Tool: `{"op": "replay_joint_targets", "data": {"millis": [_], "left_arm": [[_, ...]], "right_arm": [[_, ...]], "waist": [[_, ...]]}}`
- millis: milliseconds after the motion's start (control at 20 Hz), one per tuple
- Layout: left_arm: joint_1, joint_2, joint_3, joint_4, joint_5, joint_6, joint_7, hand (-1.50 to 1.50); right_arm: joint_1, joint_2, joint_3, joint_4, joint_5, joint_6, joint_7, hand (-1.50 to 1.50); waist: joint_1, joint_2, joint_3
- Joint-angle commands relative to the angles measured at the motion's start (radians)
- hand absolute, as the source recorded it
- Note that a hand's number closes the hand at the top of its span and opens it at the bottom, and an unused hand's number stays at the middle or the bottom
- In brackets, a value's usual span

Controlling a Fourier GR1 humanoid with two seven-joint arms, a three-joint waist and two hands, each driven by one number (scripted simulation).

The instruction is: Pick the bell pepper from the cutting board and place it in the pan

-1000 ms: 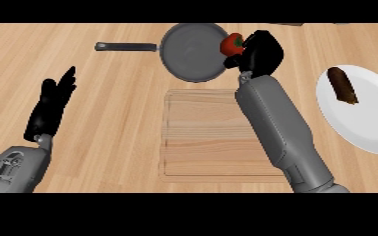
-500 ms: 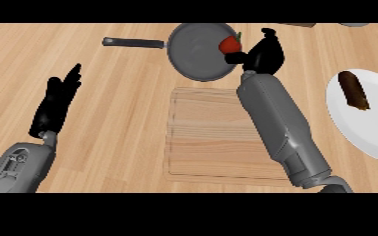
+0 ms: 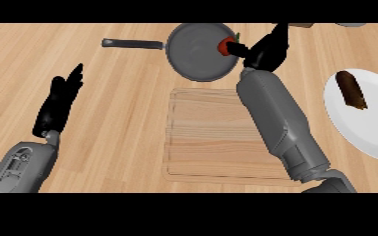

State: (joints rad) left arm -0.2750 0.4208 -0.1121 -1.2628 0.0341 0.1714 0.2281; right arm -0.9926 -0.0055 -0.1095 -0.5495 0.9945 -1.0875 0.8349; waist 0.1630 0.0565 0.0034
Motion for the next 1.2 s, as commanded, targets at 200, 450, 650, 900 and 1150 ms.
{"op": "replay_joint_targets", "data": {"millis": [200, 450, 650, 900, 1150], "left_arm": [[0.04, 0.043, 0.046, 0.013, 0.024, -0.027, -0.013, 0.0], [0.066, 0.034, 0.054, 0.012, 0.021, -0.011, 0.001, 0.0], [0.076, 0.048, 0.075, 0.044, 0.017, -0.011, -0.005, 0.0], [0.109, 0.048, 0.082, 0.04, 0.012, -0.003, -0.013, 0.0], [0.147, 0.044, 0.105, 0.055, 0.022, 0.005, -0.035, 0.0]], "right_arm": [[-0.036, 0.005, -0.05, 0.114, 0.007, -0.32, 0.038, -1.5], [-0.019, 0.005, -0.021, 0.13, 0.02, -0.403, 0.103, -1.5], [0.046, 0.005, 0.065, 0.063, 0.025, -0.405, 0.148, -1.5], [0.149, 0.005, 0.227, -0.041, -0.001, -0.407, 0.213, -1.5], [0.29, 0.005, 0.354, -0.184, -0.017, -0.409, 0.261, -1.5]], "waist": [[-0.036, -0.025, -0.003], [-0.083, -0.052, -0.004], [-0.106, -0.065, -0.005], [-0.135, -0.081, -0.006], [-0.173, -0.09, -0.007]]}}
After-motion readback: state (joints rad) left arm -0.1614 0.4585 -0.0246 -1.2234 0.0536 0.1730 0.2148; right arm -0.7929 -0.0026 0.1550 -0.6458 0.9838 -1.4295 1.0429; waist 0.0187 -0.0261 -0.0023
